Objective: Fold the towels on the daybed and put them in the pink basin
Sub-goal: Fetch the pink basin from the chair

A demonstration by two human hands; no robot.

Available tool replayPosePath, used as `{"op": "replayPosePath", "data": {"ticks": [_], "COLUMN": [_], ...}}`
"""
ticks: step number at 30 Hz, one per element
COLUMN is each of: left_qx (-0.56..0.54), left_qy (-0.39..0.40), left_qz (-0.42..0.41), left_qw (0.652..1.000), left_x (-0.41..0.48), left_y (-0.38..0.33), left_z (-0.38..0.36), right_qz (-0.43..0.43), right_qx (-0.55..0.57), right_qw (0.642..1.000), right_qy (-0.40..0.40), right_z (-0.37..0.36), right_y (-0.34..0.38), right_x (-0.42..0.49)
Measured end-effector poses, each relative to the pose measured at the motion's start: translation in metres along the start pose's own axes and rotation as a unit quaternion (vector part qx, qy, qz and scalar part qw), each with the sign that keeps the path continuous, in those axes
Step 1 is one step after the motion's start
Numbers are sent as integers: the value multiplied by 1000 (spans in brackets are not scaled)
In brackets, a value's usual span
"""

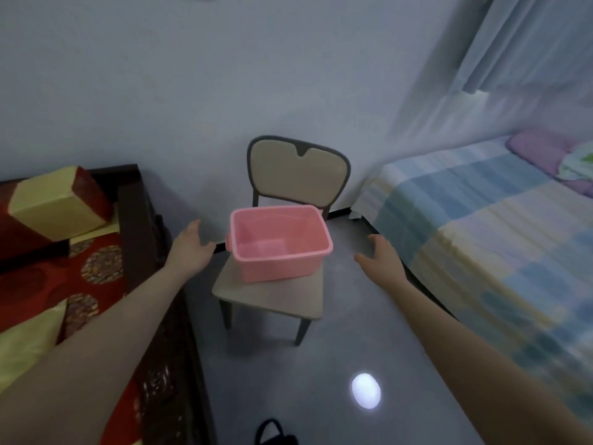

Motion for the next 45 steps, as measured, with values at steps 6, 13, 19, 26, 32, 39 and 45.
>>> {"op": "replayPosePath", "data": {"ticks": [6,13,19,26,32,39,45], "left_qx": [-12,-11,-54,-149,-319,-364,-378], "left_qy": [-7,27,65,46,51,103,117], "left_qz": [81,201,304,406,473,491,471], "left_qw": [997,979,949,900,820,785,788], "left_x": [83,166,229,281,287,269,250], "left_y": [-3,15,52,113,130,132,117], "left_z": [-44,-120,-174,-217,-233,-228,-189], "right_qz": [-5,-52,-157,-307,-328,-337,-307], "right_qx": [-3,-17,91,242,238,248,250], "right_qw": [999,989,966,893,880,858,858], "right_qy": [33,134,186,223,249,297,328], "right_z": [-11,-76,-146,-217,-236,-242,-215], "right_y": [-23,-59,-89,-122,-131,-134,-107], "right_x": [119,248,345,402,415,412,424]}}
Point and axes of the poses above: each hand's wrist, its own x-axis towards the middle knuckle, its own z-axis out of the back of the hand, y = z × x, the point moved 8 cm from there along x, towards the middle knuckle, and after that the axes turned 4 degrees about z, right-handed, at the moved point
